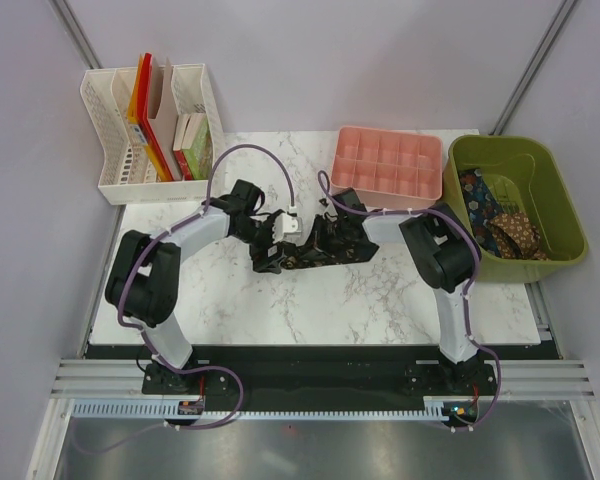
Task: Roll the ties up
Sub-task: Roll the tie at the center of the board.
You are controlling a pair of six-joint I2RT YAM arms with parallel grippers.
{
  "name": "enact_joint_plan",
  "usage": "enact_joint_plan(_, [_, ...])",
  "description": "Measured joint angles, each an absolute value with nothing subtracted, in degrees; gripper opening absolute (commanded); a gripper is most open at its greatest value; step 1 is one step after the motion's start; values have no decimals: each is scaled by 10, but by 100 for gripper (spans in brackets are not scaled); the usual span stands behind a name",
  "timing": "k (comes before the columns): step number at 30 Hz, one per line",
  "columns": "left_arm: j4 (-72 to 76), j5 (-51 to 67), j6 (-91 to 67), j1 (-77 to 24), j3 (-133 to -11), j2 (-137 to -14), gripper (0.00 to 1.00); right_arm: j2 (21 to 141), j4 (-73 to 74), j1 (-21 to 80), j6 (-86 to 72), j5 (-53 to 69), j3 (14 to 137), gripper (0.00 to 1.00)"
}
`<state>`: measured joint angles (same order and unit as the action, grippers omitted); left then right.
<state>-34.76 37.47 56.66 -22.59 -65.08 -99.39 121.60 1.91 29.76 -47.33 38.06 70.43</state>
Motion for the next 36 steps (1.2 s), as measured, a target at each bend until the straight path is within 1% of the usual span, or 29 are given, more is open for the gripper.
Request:
enact_joint_plan(6, [-339,363,587,-219,-618,-992,88,1222,-10,335,-498,371,705,0])
enact_joint_plan(9, [-336,361,597,-212,-611,-989,88,1225,-18,340,-505,372,705,0])
enact_joint_plan(11, [-329,361,601,-209,-609,-988,90,1225,-19,340,-507,372,704,0])
enact_joint_plan(14, [-322,360,606,-202,-608,-988,95,1225,-20,340,-508,372,704,0])
enact_joint_plan(15, [-320,360,609,-199,-608,-988,95,1225,-20,340,-508,372,704,0])
enact_joint_plan(17, [-316,361,614,-196,-608,-988,95,1225,-20,340,-508,372,704,0])
enact_joint_plan(20, [-313,364,622,-196,-608,-988,92,1225,-22,340,-508,372,704,0])
enact_joint_plan(26, [-314,376,627,-205,-608,-988,92,1213,-41,346,-508,354,690,0])
enact_joint_plan(28, [-314,376,627,-210,-608,-988,90,1210,-42,347,-507,348,688,0])
enact_joint_plan(29, [-313,376,626,-214,-608,-988,87,1210,-42,347,-507,346,688,0])
enact_joint_plan(31, [-310,375,624,-222,-608,-989,84,1210,-43,347,-508,345,688,0])
enact_joint_plan(32, [-307,371,622,-227,-608,-990,77,1210,-43,348,-507,345,688,0])
enact_joint_plan(34, [-300,361,618,-236,-611,-998,70,1210,-43,348,-507,345,688,0])
enact_joint_plan(35, [-297,358,616,-238,-612,-1003,65,1210,-43,348,-507,345,688,0])
enact_joint_plan(36, [-294,354,616,-240,-613,-1007,62,1209,-43,348,-506,344,688,0])
